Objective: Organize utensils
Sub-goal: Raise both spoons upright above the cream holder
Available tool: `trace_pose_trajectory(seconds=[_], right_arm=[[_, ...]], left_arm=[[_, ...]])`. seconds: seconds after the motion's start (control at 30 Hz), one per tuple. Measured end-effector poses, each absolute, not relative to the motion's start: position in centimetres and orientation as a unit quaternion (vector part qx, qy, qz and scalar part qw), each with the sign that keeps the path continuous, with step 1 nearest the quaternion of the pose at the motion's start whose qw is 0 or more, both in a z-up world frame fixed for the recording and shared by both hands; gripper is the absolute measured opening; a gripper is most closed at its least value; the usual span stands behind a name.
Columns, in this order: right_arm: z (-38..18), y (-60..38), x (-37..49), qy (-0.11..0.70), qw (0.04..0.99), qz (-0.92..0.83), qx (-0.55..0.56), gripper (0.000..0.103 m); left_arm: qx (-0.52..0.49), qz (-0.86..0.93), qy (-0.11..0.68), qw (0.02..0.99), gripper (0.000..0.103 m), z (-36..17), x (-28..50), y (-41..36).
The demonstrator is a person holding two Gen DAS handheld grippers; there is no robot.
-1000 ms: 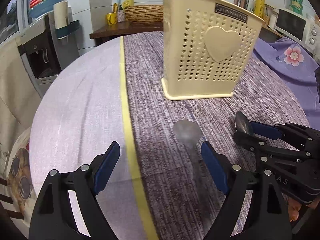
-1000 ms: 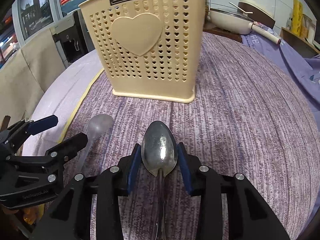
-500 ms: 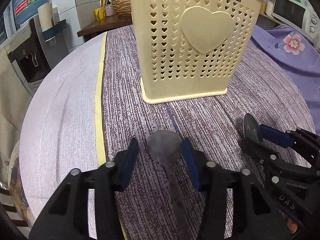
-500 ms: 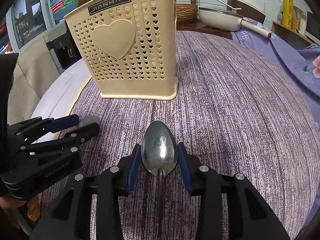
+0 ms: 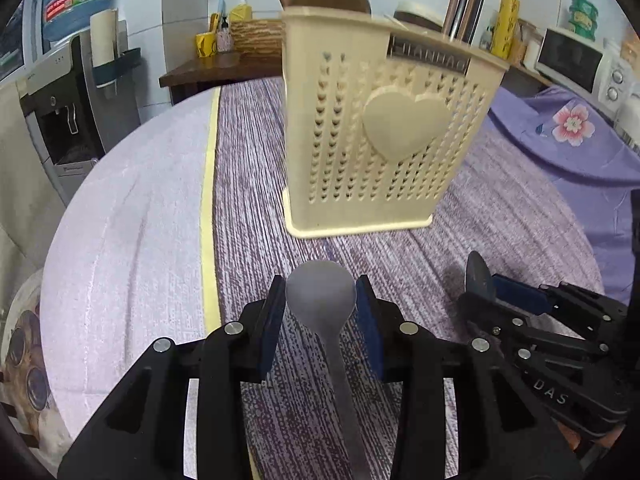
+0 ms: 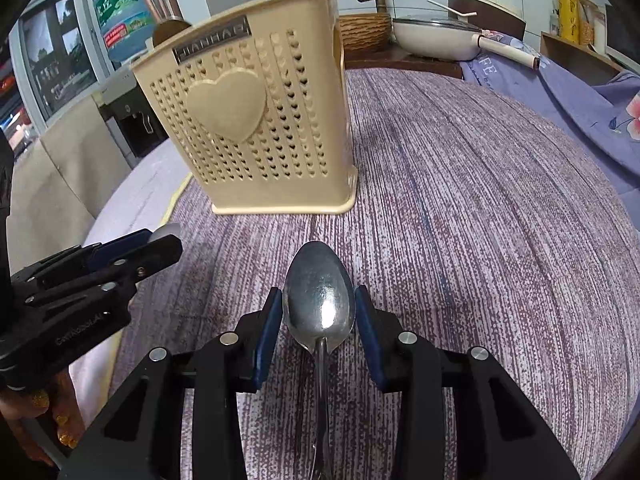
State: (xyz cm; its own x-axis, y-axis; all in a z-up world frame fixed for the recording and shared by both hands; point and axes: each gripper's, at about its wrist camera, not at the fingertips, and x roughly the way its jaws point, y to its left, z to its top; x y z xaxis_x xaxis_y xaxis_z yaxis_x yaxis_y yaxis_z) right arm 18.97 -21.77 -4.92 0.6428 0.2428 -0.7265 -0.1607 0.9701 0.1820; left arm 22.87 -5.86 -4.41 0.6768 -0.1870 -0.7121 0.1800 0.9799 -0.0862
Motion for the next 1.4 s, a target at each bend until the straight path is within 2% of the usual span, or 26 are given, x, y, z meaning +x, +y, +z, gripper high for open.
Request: trace_pose_trajectory(seconds=[0.4, 1.07, 1.4], right_arm=[[2.3, -22.9, 16.6, 0.322, 0.933, 0.142, 0.074, 0.036], [5.7, -22.5, 16.6, 0.292, 0.939, 0.171, 0.069, 0.036], [13.2, -22.4, 17.8, 0.192, 0.962, 0.183, 0.066, 0.036]], left_arm=[[-0.031, -0.116, 0.313, 0.942, 0.037, 2.4, 19.1, -4.1], [-0.037, -0.14, 0.274, 0.951, 0.037, 6.2, 18.6, -4.4], [-0.061, -0.136, 0.177, 0.973, 0.037, 14.3, 20.4, -3.6]])
